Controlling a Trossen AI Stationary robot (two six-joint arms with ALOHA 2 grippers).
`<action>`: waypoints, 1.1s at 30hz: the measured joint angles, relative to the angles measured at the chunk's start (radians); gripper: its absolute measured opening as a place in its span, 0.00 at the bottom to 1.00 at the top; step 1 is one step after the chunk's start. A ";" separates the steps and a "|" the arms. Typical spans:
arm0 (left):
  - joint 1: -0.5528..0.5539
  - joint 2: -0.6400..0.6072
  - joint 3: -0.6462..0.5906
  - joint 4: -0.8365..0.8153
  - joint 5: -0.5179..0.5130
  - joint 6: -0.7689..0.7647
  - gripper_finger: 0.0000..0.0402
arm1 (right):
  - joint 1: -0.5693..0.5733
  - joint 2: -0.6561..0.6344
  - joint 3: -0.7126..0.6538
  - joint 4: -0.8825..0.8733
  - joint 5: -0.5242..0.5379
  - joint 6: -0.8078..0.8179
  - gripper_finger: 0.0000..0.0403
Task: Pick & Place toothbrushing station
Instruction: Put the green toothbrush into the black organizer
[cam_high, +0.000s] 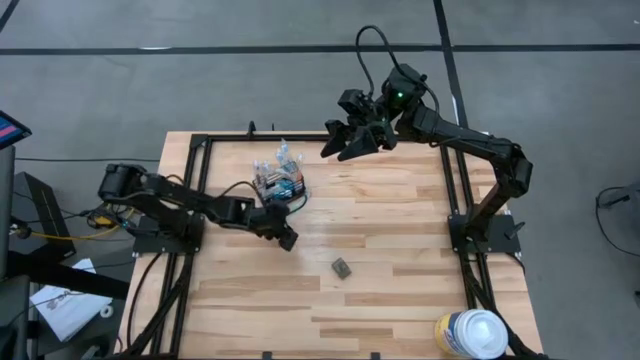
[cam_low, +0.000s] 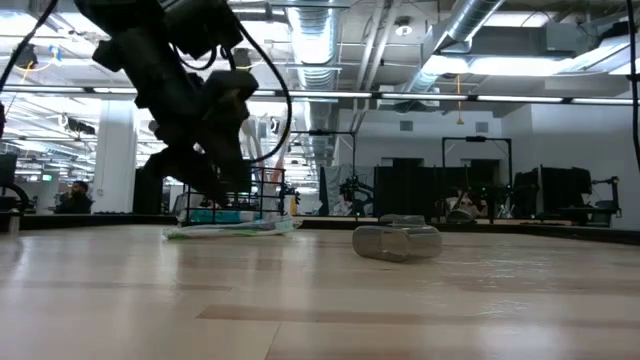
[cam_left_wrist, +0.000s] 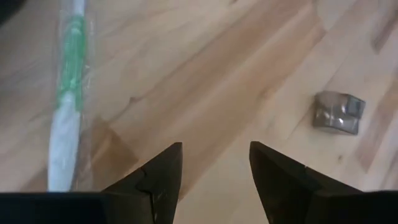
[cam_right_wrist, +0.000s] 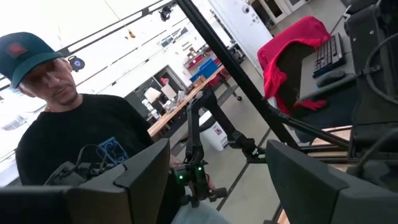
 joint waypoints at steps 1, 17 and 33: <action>0.006 0.002 0.000 -0.002 0.000 0.000 0.45 | 0.000 0.000 0.000 0.000 -0.002 0.000 0.63; 0.117 -0.017 0.000 -0.133 -0.033 0.085 0.45 | -0.020 0.000 0.000 0.000 -0.003 -0.004 0.63; 0.145 -0.017 0.000 -0.173 -0.012 0.097 0.45 | -0.020 0.000 0.000 0.000 -0.003 -0.007 0.63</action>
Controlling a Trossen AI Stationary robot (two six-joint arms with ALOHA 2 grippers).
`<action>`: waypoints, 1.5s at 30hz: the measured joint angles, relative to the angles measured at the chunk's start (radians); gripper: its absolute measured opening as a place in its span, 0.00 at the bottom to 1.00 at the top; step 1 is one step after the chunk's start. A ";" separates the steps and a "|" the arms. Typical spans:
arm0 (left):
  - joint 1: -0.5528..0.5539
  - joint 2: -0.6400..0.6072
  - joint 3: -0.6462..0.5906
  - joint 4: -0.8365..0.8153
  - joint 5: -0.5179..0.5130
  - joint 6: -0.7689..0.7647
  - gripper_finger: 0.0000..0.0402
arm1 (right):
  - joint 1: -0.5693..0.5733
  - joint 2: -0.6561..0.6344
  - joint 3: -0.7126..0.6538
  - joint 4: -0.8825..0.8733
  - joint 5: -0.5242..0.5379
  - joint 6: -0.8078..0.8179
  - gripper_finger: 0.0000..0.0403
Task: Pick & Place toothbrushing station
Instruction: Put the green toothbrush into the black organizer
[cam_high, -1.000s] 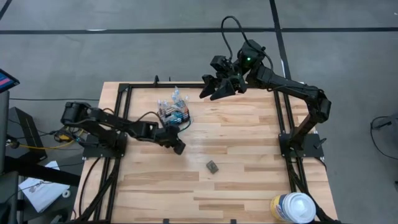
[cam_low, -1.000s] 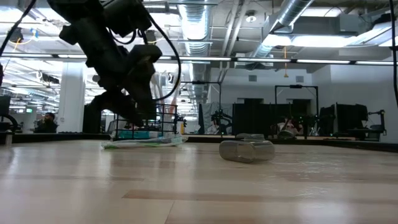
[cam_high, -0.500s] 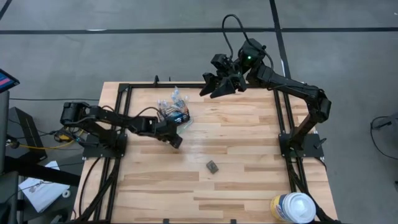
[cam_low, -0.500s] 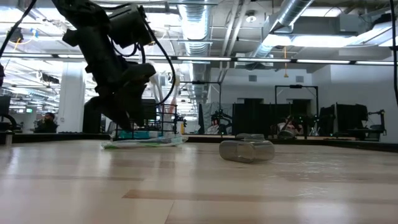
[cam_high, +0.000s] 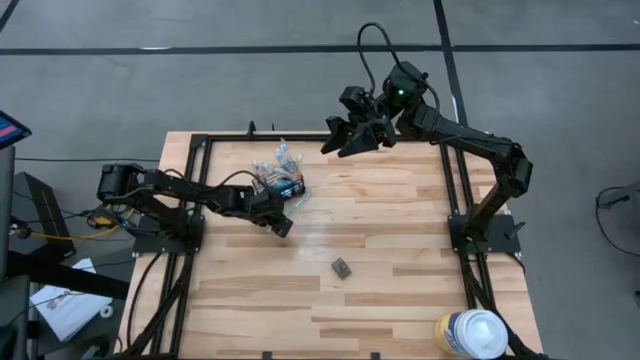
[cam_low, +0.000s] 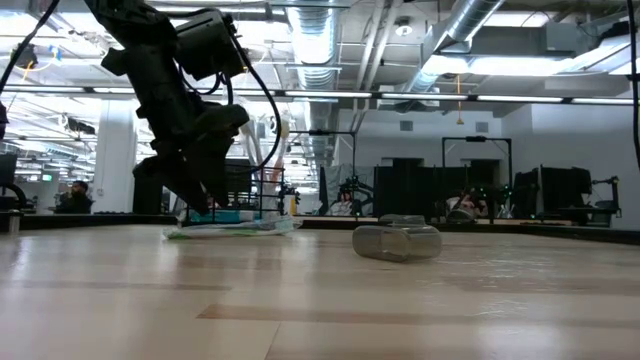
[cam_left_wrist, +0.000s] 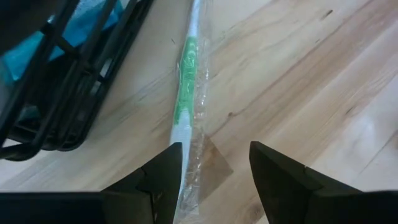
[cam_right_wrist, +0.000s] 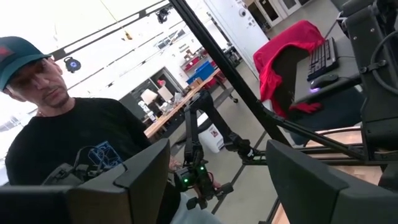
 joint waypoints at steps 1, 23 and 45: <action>0.000 0.000 0.000 0.000 0.001 -0.006 0.45 | 0.000 0.000 0.000 0.000 0.000 -0.010 0.63; -0.298 0.000 0.036 -0.029 -0.029 -0.496 0.30 | 0.078 0.000 0.000 0.000 -0.050 -0.061 0.63; -0.173 0.000 0.017 -0.196 -0.077 -0.289 0.53 | 0.095 0.000 0.000 -0.001 -0.052 -0.092 0.63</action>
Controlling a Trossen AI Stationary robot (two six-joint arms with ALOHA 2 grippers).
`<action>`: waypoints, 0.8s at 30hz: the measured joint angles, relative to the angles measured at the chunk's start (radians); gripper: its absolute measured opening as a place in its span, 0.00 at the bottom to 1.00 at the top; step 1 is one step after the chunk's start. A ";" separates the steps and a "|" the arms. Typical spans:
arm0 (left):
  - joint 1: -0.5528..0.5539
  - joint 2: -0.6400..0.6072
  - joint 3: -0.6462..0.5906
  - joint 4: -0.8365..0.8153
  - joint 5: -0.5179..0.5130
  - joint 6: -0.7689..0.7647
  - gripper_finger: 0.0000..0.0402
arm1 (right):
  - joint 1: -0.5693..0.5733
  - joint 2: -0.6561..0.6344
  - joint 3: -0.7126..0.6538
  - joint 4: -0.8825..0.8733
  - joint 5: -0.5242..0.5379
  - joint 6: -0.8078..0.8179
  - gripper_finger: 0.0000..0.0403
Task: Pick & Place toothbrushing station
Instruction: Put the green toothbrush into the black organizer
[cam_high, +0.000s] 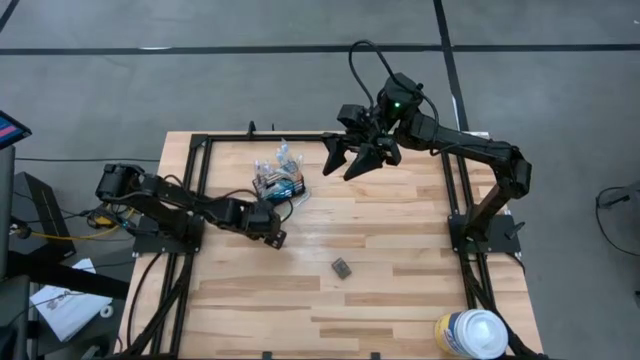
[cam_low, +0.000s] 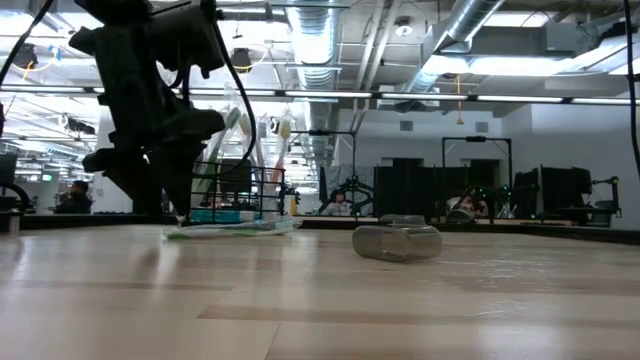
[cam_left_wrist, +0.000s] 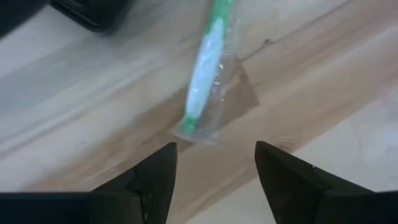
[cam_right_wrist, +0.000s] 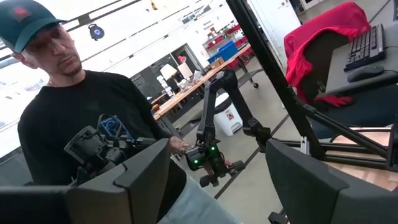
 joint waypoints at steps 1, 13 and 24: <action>0.001 0.000 -0.002 0.001 -0.008 -0.001 0.53 | 0.000 0.000 0.000 0.000 0.000 0.000 0.63; 0.035 0.000 -0.030 0.041 -0.050 0.011 0.49 | 0.001 0.000 0.000 0.000 0.000 0.000 0.63; 0.034 0.099 -0.026 0.109 0.001 0.015 0.47 | 0.020 0.000 0.000 0.000 0.001 0.001 0.63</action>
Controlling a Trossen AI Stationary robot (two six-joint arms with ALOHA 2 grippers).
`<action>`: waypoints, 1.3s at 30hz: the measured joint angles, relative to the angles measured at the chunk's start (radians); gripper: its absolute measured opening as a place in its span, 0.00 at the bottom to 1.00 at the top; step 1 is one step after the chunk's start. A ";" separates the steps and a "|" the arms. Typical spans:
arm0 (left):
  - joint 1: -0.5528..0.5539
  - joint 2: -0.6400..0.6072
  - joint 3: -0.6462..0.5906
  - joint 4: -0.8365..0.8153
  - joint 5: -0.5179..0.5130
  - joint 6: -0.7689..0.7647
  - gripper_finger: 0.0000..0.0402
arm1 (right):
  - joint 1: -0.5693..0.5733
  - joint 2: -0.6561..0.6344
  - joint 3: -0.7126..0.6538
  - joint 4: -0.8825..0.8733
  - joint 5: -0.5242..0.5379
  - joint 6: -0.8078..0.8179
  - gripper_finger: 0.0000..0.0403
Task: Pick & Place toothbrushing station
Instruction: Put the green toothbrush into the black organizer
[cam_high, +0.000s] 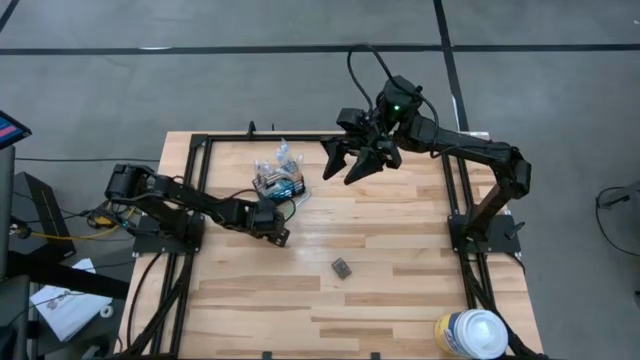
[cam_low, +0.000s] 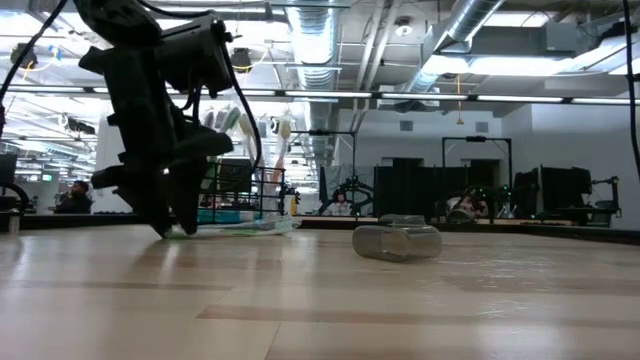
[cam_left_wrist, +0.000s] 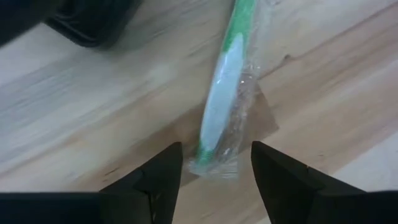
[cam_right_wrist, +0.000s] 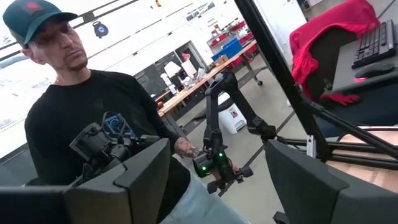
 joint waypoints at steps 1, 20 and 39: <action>-0.001 0.016 0.000 0.006 -0.004 0.000 0.46 | 0.001 0.000 0.000 0.000 0.000 0.000 0.63; -0.035 0.050 -0.006 0.179 0.128 0.005 0.03 | -0.002 0.000 0.000 0.000 0.000 0.000 0.63; -0.267 -0.038 0.060 0.437 -0.181 0.076 0.00 | -0.013 0.000 0.000 0.000 0.014 -0.035 0.63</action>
